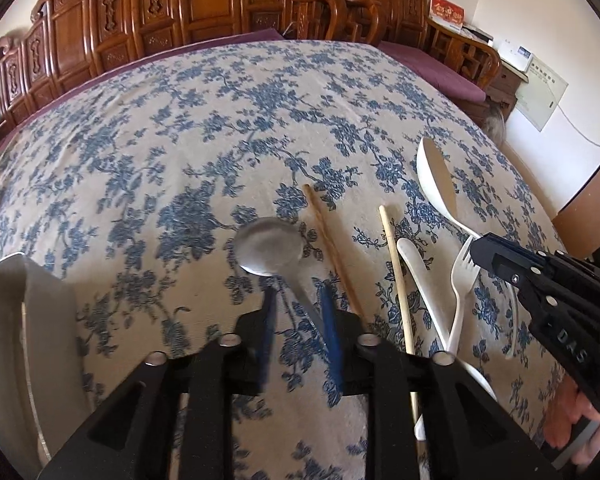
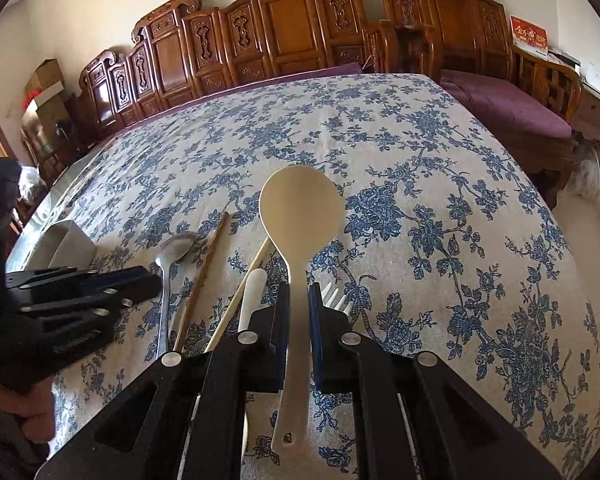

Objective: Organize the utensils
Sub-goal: 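Grasp the metal spoon by its handle with the left tool while the right tool holds the white spoon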

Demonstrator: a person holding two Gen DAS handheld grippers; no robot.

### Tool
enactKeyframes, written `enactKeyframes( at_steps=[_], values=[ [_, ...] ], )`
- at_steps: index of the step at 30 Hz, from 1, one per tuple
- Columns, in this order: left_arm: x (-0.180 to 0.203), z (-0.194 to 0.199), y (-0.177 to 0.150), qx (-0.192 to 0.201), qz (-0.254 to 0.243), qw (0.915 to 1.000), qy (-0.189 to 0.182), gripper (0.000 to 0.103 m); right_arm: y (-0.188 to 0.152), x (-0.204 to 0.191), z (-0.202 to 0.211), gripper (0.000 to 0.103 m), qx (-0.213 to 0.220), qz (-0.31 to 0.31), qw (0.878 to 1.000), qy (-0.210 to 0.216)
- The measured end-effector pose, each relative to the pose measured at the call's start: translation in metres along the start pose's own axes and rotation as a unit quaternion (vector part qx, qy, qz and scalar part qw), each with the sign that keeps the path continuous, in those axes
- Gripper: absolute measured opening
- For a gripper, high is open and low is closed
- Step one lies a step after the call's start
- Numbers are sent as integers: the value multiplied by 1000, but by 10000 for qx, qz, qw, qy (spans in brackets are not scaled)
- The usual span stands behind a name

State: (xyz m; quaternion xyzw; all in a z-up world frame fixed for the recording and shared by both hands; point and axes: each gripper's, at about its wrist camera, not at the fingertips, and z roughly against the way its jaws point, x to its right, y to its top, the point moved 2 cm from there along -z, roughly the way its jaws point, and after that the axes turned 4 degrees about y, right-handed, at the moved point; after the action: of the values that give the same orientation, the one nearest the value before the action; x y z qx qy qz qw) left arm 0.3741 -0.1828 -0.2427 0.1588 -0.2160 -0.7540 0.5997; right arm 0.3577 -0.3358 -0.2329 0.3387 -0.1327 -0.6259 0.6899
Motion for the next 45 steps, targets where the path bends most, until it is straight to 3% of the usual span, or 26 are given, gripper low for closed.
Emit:
enactKeyframes(
  at_steps=[11, 15, 23, 45],
  values=[
    [8, -14, 0, -1, -247, 9991, 342, 26, 0, -2, -2, 11, -14, -3, 10000, 44],
    [3, -13, 0, 29, -306, 9987, 405, 13, 0, -4, -2, 11, -28, 14, 10000, 48],
    [-16, -5, -7, -17, -204, 9989, 425, 5, 0, -12, -2, 11, -30, 109, 9999, 56],
    [-49, 80, -35, 637, -177, 9970, 409, 5, -10, -77, 1, 11, -114, 648, 9970, 397]
  ],
)
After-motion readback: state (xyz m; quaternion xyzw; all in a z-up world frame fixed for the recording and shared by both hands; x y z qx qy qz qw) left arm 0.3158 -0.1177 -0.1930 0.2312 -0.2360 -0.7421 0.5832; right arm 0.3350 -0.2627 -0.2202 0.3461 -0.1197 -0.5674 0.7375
